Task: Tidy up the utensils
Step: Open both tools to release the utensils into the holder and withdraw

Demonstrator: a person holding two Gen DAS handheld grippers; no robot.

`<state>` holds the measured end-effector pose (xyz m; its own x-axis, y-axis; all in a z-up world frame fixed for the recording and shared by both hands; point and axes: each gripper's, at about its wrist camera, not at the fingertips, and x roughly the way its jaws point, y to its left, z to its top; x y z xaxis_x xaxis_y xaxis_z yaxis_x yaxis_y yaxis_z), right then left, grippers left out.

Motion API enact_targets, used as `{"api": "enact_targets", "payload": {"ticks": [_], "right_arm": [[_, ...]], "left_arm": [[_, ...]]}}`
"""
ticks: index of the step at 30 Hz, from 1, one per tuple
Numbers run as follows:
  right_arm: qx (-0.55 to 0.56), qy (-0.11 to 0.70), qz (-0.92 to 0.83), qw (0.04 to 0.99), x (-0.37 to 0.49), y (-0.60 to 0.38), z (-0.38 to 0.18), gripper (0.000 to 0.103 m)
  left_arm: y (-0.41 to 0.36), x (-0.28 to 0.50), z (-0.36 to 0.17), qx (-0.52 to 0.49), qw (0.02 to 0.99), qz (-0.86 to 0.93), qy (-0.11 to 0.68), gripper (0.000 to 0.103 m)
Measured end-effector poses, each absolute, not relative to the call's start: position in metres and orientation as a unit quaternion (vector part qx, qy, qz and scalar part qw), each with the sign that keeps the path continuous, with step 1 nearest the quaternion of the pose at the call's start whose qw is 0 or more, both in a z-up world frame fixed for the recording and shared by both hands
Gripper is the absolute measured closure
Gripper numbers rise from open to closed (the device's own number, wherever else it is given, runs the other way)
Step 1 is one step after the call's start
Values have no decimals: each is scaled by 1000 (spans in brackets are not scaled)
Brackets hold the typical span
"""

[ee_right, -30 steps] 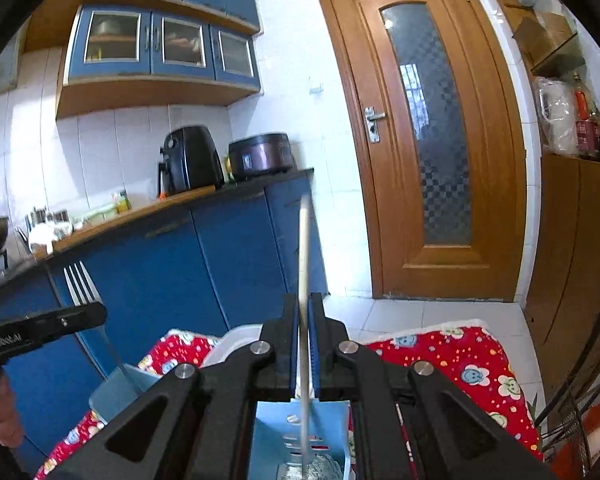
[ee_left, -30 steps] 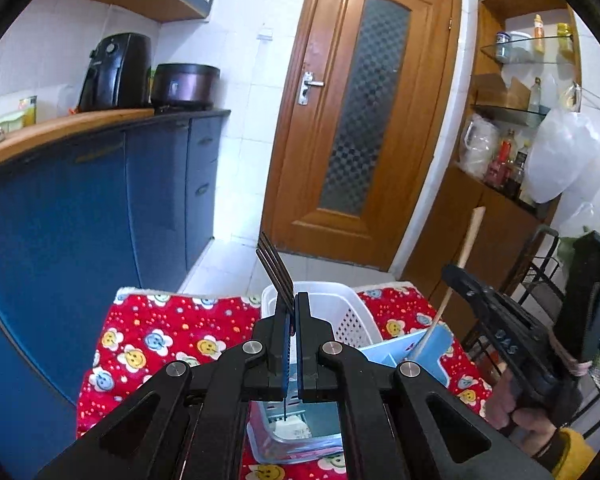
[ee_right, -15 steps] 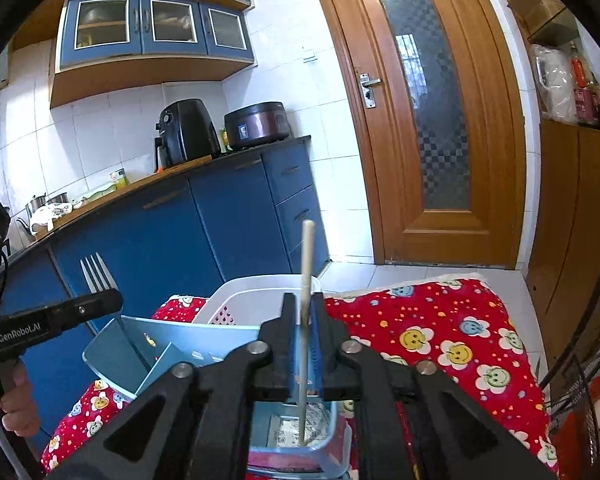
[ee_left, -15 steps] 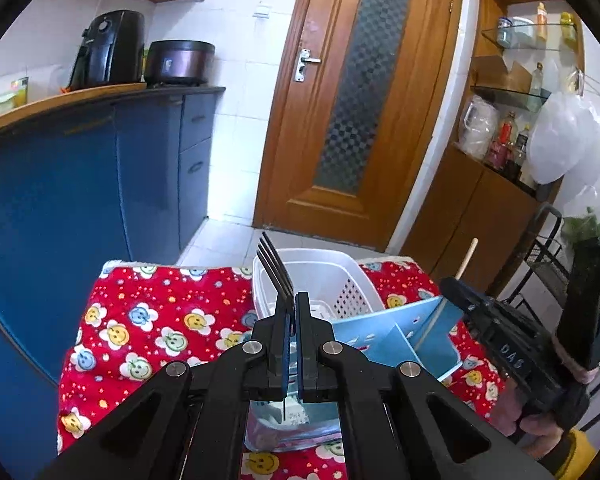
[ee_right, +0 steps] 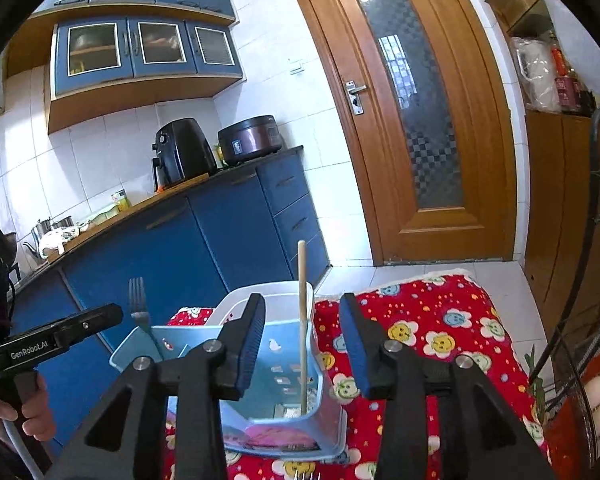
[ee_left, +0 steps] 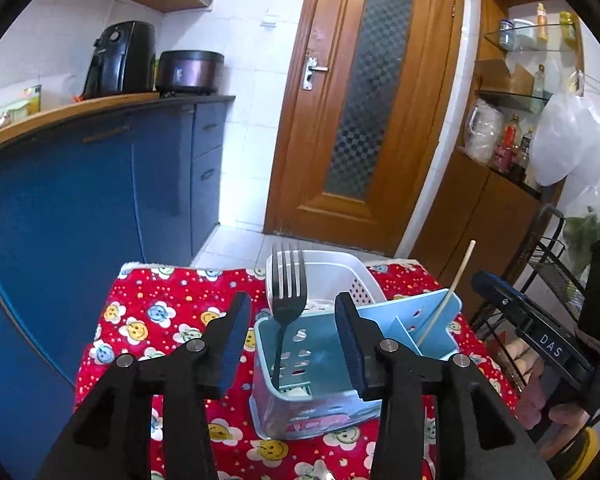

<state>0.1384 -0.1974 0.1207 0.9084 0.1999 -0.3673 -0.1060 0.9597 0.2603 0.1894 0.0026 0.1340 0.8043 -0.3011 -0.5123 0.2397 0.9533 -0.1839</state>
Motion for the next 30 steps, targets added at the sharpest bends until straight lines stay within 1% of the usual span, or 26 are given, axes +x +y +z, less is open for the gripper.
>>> {"api": "enact_targets", "payload": {"ticks": [15,30], "right_arm": [[125,246,89,957,83,-193,116,61],[110,305,89,942,47,-185,88,61]], "left_arm": [[12,143,137,-73,945,-153,280,58],[5,106,107,-73,929,-168,322,58]]}}
